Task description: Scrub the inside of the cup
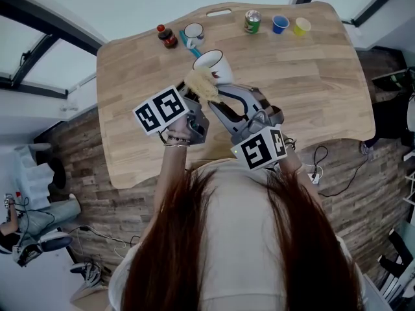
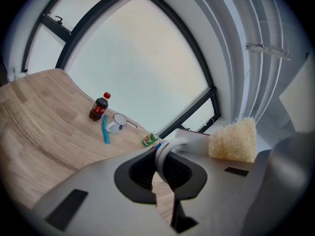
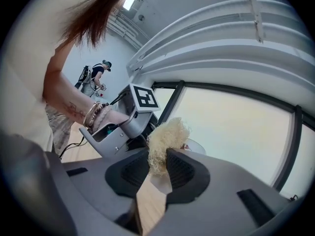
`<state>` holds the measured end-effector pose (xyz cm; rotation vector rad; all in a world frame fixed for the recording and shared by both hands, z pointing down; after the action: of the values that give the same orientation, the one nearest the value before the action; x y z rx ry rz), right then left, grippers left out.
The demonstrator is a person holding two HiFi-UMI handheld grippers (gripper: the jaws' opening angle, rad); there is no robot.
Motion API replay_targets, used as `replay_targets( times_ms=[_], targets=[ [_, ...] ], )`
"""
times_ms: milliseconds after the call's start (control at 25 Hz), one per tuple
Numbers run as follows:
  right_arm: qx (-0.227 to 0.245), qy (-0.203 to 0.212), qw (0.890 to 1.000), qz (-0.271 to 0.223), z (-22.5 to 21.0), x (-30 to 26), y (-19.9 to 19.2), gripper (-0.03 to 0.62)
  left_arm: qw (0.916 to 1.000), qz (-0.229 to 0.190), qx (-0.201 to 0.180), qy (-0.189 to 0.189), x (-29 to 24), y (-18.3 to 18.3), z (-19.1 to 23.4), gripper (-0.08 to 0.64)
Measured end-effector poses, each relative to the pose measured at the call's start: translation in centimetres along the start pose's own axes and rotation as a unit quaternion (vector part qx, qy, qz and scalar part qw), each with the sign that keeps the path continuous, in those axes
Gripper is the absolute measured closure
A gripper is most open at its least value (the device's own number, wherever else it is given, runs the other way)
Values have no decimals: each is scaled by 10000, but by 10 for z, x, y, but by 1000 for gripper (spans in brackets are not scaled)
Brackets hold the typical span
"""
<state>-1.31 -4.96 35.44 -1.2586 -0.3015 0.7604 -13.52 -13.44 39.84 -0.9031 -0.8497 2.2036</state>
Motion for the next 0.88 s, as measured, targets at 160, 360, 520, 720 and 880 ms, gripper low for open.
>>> replay_targets(
  times_ms=[160,360,520,720,880],
  targets=[
    [-42,9,10000,12,0,0,-1,483,9999,-73,141,-69,1,0,1,535],
    [-84,-26,10000,47,-4,1,-4,483,9996,-160,196,-119,2,2,1,535],
    [-256,-54,9997,24,-8,3,-4,483,9993,-263,213,-156,3,3,1,535],
    [-657,-47,9978,-73,-17,7,-4,483,9987,-363,257,-247,3,6,1,535],
    [-1069,6,9937,-340,-23,8,-4,483,9981,-420,290,-349,3,7,1,535]
  ],
)
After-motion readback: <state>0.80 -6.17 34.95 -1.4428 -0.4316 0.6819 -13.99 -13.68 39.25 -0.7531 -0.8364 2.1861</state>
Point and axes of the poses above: the fingertips, and each gripper's own axes: x backward along the fingers, z to its left, y out of its top, the point moved 7 cm from there along x, backward along the fingers, and after that the axes turned 11 degrees about -x, right-handed, at the moved point
